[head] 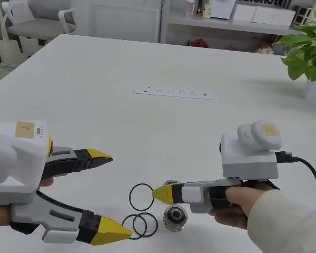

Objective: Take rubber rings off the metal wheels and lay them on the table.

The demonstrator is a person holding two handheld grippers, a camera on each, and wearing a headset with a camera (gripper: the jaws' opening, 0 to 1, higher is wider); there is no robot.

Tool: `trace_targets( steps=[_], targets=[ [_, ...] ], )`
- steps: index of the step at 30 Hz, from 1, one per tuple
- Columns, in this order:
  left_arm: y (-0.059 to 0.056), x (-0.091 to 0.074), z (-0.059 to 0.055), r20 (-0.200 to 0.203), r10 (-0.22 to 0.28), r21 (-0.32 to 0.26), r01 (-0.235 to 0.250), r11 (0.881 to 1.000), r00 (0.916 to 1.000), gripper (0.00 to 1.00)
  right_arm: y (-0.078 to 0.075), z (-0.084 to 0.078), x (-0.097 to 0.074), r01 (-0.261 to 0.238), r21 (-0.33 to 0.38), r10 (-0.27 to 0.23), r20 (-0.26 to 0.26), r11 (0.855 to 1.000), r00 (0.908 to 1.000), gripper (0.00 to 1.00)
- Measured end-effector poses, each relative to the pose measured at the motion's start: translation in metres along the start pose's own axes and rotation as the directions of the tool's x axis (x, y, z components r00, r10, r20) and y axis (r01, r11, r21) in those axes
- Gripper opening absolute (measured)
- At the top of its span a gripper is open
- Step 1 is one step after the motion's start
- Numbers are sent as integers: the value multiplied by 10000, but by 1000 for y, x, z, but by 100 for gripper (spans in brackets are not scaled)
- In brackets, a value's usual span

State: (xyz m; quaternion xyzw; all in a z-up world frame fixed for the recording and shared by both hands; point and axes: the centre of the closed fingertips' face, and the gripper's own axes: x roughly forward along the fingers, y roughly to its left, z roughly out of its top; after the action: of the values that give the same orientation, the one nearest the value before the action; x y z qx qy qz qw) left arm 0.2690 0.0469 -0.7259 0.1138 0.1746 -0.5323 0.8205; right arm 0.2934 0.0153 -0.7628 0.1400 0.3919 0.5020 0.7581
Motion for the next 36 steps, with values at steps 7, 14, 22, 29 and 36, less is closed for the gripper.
trace_targets(
  steps=[7, 14, 22, 29, 36],
  targets=[
    [-3, 0, -2, -38, -102, 7, 102, 9999, 9999, 84, 6, -17, 10, -104, -254, 85, -716, 9996, 9974, 0],
    [-3, 0, -3, -36, -116, -17, 116, 9999, 9999, 84, 6, -28, 15, -85, -413, 39, -1104, 9991, 9939, 0],
    [-7, 2, -8, -229, -263, -29, 263, 9997, 9994, 84, 2, -38, 19, 82, -518, -155, -1419, 9986, 9898, 0],
    [-8, 2, -9, -243, -287, -45, 286, 9996, 9993, 83, -2, -39, 19, 259, -574, -339, -1432, 9980, 9891, 0],
    [-9, 3, -10, -280, -328, -26, 328, 9995, 9991, 83, -4, -41, 19, 349, -674, -446, -1483, 9971, 9879, 0]
  ],
)
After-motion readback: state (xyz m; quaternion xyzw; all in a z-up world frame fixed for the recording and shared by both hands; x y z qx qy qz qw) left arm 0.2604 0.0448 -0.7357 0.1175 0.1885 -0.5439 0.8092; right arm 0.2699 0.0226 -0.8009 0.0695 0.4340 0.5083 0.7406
